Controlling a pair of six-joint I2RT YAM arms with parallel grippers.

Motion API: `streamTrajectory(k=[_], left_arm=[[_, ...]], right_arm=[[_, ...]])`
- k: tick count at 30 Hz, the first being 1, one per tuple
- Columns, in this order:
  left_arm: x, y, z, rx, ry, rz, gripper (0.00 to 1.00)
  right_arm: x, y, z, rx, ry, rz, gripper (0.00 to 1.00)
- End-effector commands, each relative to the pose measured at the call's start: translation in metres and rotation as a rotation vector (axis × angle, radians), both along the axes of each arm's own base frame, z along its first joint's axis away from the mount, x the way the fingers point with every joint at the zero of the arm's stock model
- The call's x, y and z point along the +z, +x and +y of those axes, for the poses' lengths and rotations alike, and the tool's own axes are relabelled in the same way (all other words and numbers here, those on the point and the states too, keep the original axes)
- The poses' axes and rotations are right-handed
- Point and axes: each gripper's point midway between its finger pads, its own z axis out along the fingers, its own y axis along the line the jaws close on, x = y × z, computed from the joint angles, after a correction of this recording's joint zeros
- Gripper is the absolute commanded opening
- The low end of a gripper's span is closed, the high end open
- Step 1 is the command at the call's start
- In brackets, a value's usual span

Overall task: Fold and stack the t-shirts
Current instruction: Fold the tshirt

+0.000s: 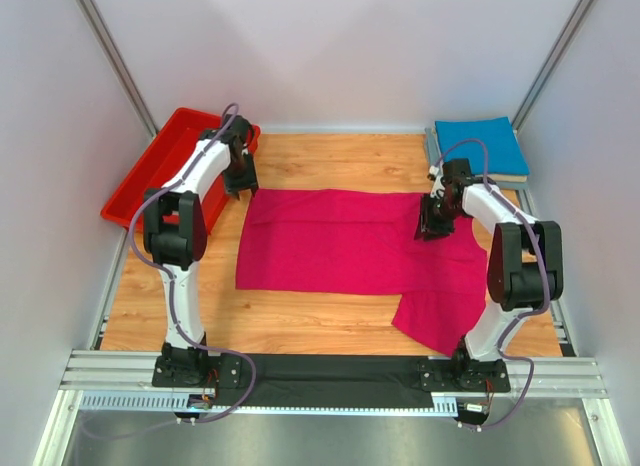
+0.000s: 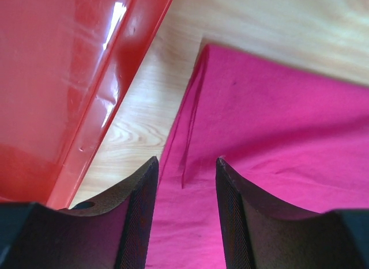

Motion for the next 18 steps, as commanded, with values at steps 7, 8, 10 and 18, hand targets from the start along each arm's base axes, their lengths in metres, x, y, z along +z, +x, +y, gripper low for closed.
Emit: streamTrajectory(k=[7, 8, 10, 18], left_arm=[[-0.008, -0.042, 0.005, 0.012, 0.003, 0.083, 0.51], [-0.008, -0.043, 0.002, 0.01, -0.007, 0.08, 0.51], [-0.012, -0.046, -0.002, 0.004, -0.025, 0.094, 0.51], [-0.021, -0.048, -0.019, -0.02, -0.098, 0.101, 0.51]], right_arm=[[0.022, 0.019, -0.067, -0.397, -0.2, 0.003, 0.31], [0.02, 0.015, -0.079, -0.439, -0.23, 0.016, 0.3], [0.019, 0.011, -0.089, -0.488, -0.236, 0.02, 0.3], [0.014, -0.015, -0.137, -0.661, -0.268, 0.061, 0.37]])
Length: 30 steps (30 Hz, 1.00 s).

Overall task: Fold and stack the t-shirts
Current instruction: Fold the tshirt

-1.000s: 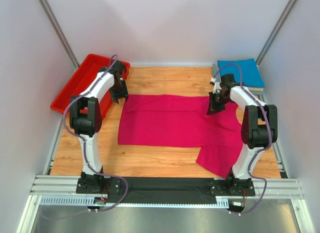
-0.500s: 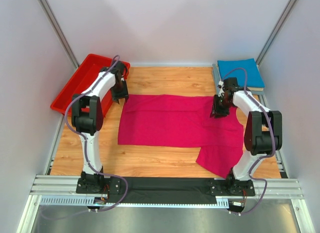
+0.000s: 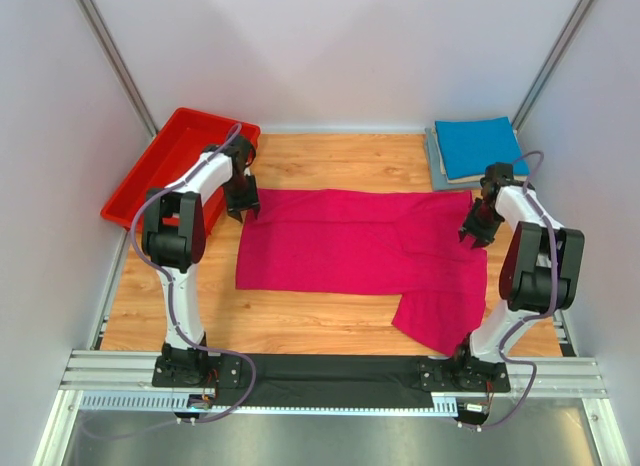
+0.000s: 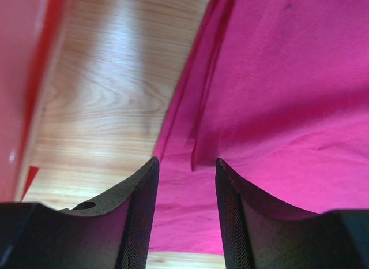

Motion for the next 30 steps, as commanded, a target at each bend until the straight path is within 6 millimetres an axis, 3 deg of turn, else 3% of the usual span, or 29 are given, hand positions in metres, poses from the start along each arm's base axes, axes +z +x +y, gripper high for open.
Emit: streamTrajectory(k=[1, 8, 17, 30], left_arm=[[0.022, 0.007, -0.015, -0.005, -0.075, -0.074, 0.51], [0.016, 0.01, -0.015, -0.004, -0.069, -0.064, 0.48], [0.01, 0.008, -0.011, 0.007, -0.047, -0.046, 0.47], [0.0, 0.016, -0.014, 0.009, -0.052, -0.037, 0.43]], right_arm=[[0.011, -0.014, -0.021, -0.116, -0.047, -0.009, 0.37], [0.005, -0.019, -0.035, -0.199, -0.049, -0.001, 0.38], [-0.021, -0.033, -0.04, -0.234, -0.059, 0.039, 0.38], [-0.03, -0.024, -0.037, -0.203, -0.019, -0.008, 0.31]])
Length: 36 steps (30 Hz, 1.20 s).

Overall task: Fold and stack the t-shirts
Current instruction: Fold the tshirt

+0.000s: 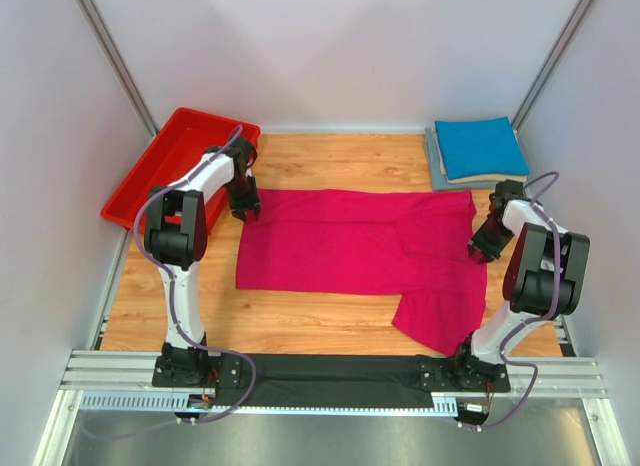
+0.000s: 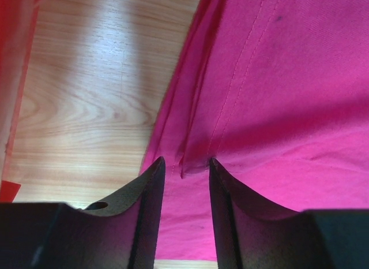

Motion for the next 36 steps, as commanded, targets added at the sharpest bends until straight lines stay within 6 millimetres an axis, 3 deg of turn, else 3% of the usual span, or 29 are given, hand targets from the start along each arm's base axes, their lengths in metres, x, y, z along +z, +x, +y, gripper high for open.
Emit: streamTrajectory(k=[1, 3, 5, 9, 12, 18, 28, 29, 30, 32, 36], left_arm=[[0.01, 0.014, -0.006, 0.009, -0.013, -0.046, 0.41], [0.01, 0.014, -0.006, 0.01, -0.017, -0.048, 0.37], [0.011, 0.015, -0.007, 0.014, -0.018, -0.052, 0.27], [0.013, 0.017, -0.006, 0.017, -0.015, -0.051, 0.07], [0.017, 0.019, -0.003, 0.019, 0.003, -0.056, 0.0], [0.027, 0.029, 0.003, 0.017, 0.041, -0.087, 0.0], [0.04, 0.025, 0.011, 0.015, 0.084, -0.076, 0.01], [0.043, 0.023, 0.009, 0.012, 0.071, -0.078, 0.08], [0.046, 0.02, 0.008, 0.012, 0.058, -0.096, 0.21], [0.046, 0.016, 0.002, 0.009, 0.021, -0.108, 0.33], [0.04, 0.013, -0.005, -0.001, -0.017, -0.092, 0.4]], right_arm=[[0.001, 0.013, -0.001, 0.009, 0.004, -0.063, 0.31], [0.001, 0.014, 0.0, 0.013, 0.013, -0.064, 0.3], [0.001, 0.014, -0.002, 0.009, 0.009, -0.06, 0.25], [0.008, 0.015, -0.003, 0.012, 0.005, -0.068, 0.01], [0.02, 0.018, -0.005, 0.01, 0.001, -0.081, 0.0], [0.046, 0.024, -0.004, 0.019, 0.009, -0.115, 0.0], [0.053, 0.022, 0.009, 0.035, 0.072, -0.13, 0.0], [0.052, 0.022, 0.01, 0.034, 0.076, -0.13, 0.01], [0.051, 0.022, 0.01, 0.033, 0.077, -0.129, 0.0], [0.049, 0.021, 0.011, 0.034, 0.084, -0.126, 0.0], [0.048, 0.021, 0.012, 0.034, 0.086, -0.13, 0.0]])
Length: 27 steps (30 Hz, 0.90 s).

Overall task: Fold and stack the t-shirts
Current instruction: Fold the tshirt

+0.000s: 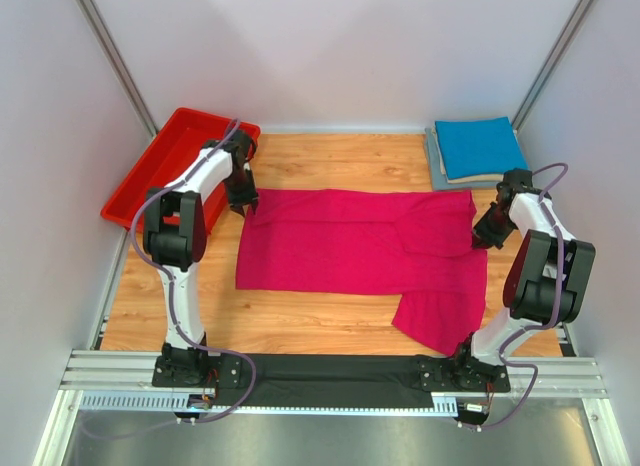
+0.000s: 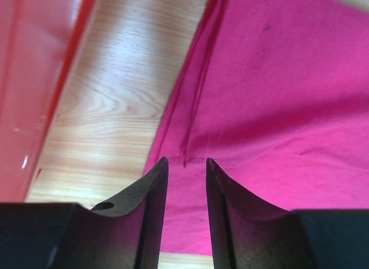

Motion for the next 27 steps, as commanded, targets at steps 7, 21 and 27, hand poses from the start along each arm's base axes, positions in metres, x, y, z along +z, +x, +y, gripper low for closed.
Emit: streamTrajectory(k=[7, 21, 27], left_arm=[[0.008, 0.0, -0.013, -0.012, -0.066, -0.008, 0.4], [-0.008, -0.004, -0.015, 0.043, -0.07, 0.042, 0.36], [-0.019, -0.01, -0.011, 0.06, -0.049, 0.064, 0.34]], right_arm=[[0.011, 0.006, -0.001, 0.007, -0.002, -0.048, 0.0], [0.011, 0.006, -0.003, 0.007, -0.008, -0.048, 0.0], [0.012, 0.006, -0.003, 0.005, -0.009, -0.051, 0.0]])
